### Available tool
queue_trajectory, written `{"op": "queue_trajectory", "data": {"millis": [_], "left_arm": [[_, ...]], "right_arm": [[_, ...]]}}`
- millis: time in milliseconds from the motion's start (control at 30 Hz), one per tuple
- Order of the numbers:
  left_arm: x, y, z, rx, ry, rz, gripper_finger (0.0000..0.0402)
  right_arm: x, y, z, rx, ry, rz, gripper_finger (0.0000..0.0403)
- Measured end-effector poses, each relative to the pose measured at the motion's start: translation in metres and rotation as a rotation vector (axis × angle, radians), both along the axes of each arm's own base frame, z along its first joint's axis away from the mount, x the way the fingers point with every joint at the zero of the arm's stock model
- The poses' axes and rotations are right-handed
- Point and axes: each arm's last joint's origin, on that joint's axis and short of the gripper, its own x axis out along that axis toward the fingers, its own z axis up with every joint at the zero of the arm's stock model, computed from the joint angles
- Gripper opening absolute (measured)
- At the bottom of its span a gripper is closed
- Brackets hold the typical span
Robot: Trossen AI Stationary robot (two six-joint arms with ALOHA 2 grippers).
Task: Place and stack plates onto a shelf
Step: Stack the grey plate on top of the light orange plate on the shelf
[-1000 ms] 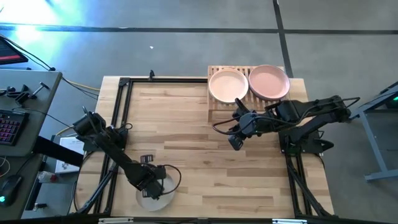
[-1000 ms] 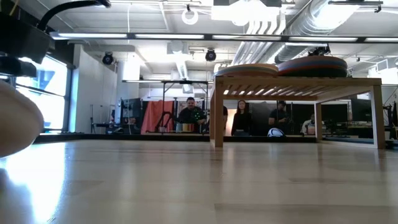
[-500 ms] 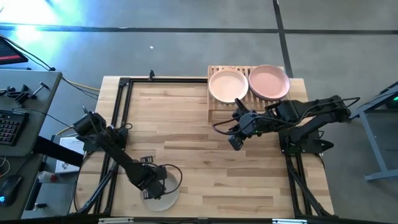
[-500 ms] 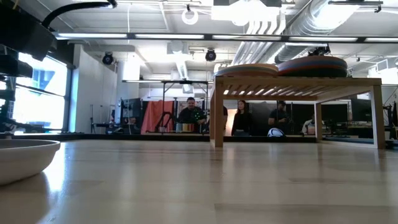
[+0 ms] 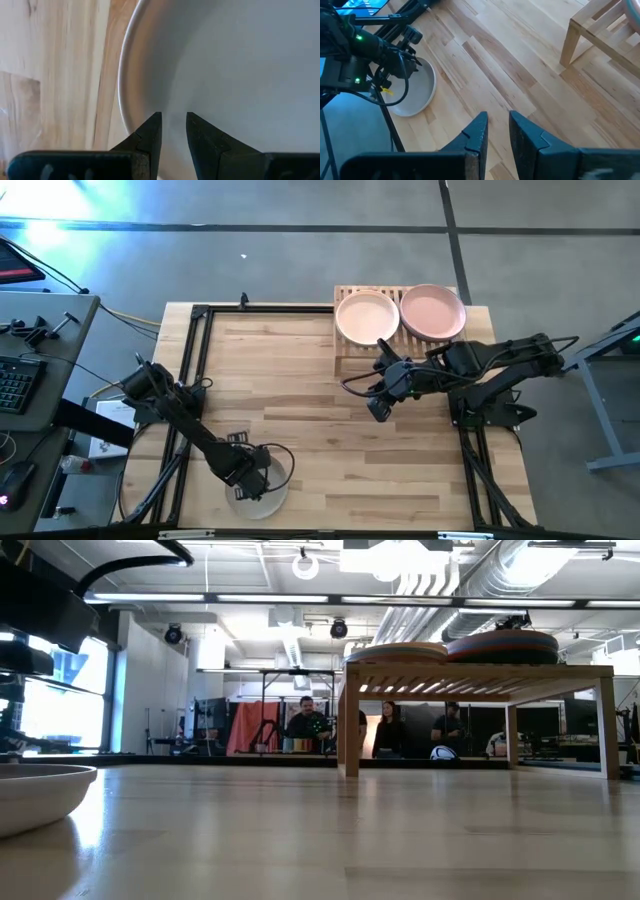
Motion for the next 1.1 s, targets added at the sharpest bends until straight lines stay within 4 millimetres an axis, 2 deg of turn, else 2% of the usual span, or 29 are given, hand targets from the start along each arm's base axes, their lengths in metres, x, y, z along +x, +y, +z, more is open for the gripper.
{"op": "queue_trajectory", "data": {"millis": [433,733,900,1100], "left_arm": [[0.002,0.001,0.0,-0.006,-0.007,0.015,0.0078],[0.014,0.017,0.0,-0.065,0.052,0.219,0.0078],[0.02,0.026,0.0,-0.124,0.112,0.265,0.0078],[0.015,0.035,0.003,-0.074,0.174,0.291,0.0078]], "right_arm": [[0.0,0.0,0.0,-0.004,0.001,0.005,0.0057],[0.0,0.0,0.0,0.0,0.002,0.003,0.0057],[0.0,0.0,0.0,0.01,0.001,-0.011,0.0057],[0.0,-0.001,-0.001,0.015,0.001,-0.017,0.0057]]}}
